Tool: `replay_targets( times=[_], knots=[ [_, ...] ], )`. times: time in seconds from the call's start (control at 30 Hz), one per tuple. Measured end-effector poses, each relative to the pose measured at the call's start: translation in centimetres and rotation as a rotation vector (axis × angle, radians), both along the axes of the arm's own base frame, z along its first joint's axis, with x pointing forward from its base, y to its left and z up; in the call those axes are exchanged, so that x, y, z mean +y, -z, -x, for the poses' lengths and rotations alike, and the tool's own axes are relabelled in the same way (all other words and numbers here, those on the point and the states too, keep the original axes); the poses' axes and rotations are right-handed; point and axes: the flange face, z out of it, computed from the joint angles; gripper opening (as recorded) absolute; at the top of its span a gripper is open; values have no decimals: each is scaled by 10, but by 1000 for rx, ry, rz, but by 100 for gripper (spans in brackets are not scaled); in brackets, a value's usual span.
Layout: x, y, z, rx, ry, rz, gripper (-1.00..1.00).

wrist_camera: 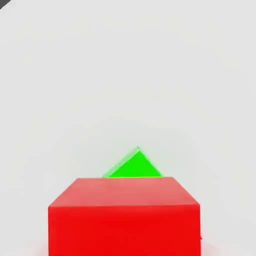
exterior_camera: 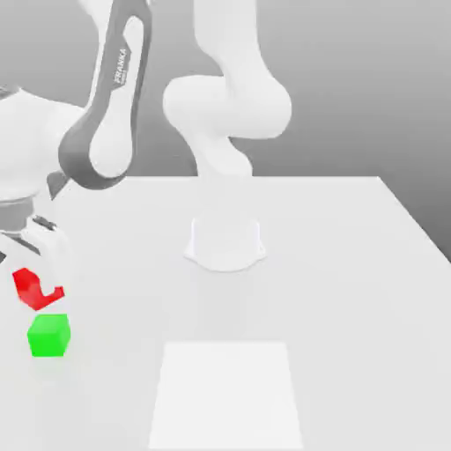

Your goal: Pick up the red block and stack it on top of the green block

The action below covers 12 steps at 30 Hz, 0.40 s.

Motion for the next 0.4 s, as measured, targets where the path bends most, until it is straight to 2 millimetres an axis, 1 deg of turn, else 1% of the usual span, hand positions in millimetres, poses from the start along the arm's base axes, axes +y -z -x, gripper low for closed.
replay_targets(
  times=[0.33, 0.37, 0.4],
  knots=[
    [0, 41, 5, 2, 6, 14, -100],
    [0, 44, 5, 3, 6, 16, 100],
    [0, 44, 5, 3, 6, 16, 100]
  ],
)
